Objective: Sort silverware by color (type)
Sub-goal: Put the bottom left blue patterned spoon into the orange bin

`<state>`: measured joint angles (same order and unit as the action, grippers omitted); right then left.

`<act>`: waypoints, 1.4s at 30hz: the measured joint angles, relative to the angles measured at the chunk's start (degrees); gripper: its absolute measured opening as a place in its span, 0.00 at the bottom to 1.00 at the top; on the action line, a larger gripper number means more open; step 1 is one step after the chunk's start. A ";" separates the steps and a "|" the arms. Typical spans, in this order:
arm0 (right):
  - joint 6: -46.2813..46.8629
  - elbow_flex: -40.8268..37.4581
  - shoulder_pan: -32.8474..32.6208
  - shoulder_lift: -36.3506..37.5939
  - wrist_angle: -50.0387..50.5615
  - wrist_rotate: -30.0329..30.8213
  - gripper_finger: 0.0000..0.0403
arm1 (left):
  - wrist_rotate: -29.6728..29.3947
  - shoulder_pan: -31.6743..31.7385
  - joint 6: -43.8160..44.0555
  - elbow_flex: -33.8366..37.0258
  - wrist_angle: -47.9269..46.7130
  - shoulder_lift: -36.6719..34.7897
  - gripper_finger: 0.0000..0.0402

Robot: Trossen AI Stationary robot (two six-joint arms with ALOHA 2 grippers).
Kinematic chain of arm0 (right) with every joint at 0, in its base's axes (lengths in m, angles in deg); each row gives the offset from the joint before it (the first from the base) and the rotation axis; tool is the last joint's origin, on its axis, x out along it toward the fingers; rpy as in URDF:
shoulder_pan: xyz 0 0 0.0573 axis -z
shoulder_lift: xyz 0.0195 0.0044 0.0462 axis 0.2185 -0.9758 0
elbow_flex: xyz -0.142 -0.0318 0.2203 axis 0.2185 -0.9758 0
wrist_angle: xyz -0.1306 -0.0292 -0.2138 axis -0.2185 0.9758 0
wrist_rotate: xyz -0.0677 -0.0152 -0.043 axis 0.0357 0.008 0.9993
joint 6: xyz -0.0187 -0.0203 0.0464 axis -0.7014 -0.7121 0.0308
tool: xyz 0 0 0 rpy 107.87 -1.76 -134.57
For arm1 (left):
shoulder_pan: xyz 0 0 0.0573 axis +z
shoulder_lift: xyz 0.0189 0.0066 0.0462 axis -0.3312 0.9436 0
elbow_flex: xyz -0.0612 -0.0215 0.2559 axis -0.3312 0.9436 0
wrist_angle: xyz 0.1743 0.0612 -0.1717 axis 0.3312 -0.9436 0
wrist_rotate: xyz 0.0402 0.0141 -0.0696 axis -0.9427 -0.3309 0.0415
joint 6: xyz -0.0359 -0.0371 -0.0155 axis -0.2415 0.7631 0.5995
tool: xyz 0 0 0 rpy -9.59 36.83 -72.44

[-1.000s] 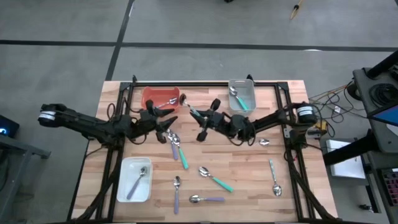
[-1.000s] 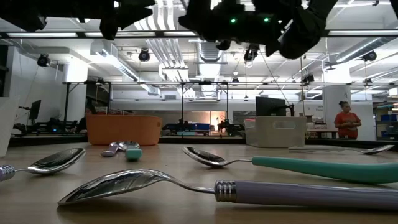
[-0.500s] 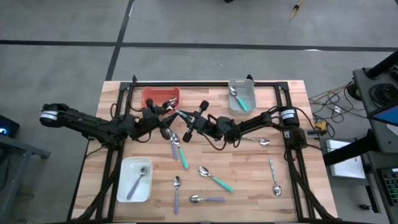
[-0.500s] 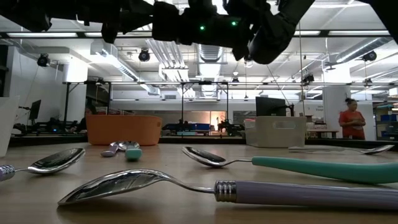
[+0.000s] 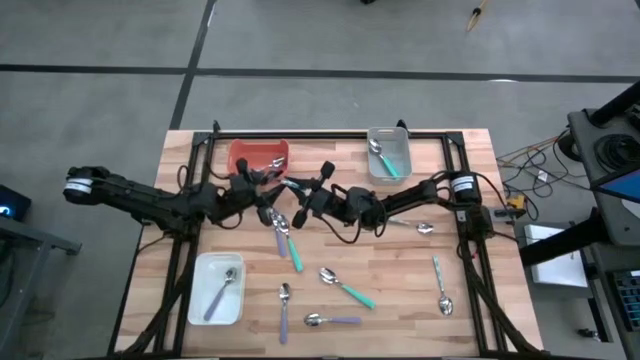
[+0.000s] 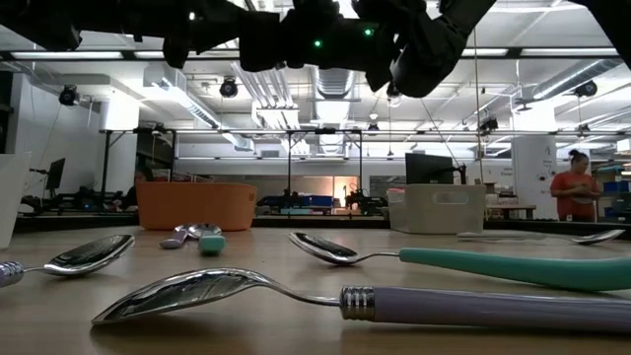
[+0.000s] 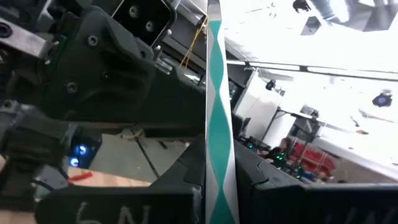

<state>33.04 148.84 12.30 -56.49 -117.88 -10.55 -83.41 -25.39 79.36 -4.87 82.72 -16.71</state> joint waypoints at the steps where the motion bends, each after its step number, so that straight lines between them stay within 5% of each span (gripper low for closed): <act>1: -0.74 -0.04 -0.15 0.13 0.06 0.32 0.05 | 0.20 -0.01 0.00 0.02 -0.62 -0.09 0.36; 8: -7.05 -0.11 -1.75 1.33 3.21 5.87 0.05 | 6.07 -0.17 3.27 -0.58 -3.21 -0.97 0.36; 16: 0.77 -0.24 -1.84 1.33 5.37 4.89 0.05 | 6.03 -0.17 3.16 -2.18 -3.13 -0.93 0.34; 25: 2.43 -0.20 -1.82 1.33 5.75 4.93 0.07 | 5.70 -0.13 2.94 -2.67 -3.49 -0.69 0.04; 34: 10.58 -0.20 -2.16 2.00 9.30 6.81 0.24 | 5.11 -0.13 3.27 -2.67 -5.37 -1.74 0.02; 42: 16.31 -0.22 -2.40 4.02 15.11 6.79 0.26 | 4.15 -0.04 1.99 -3.17 -9.26 -4.57 0.02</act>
<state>49.35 148.62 9.90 -52.46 -102.77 -3.76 -79.27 -25.43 81.35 -8.04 73.45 -21.27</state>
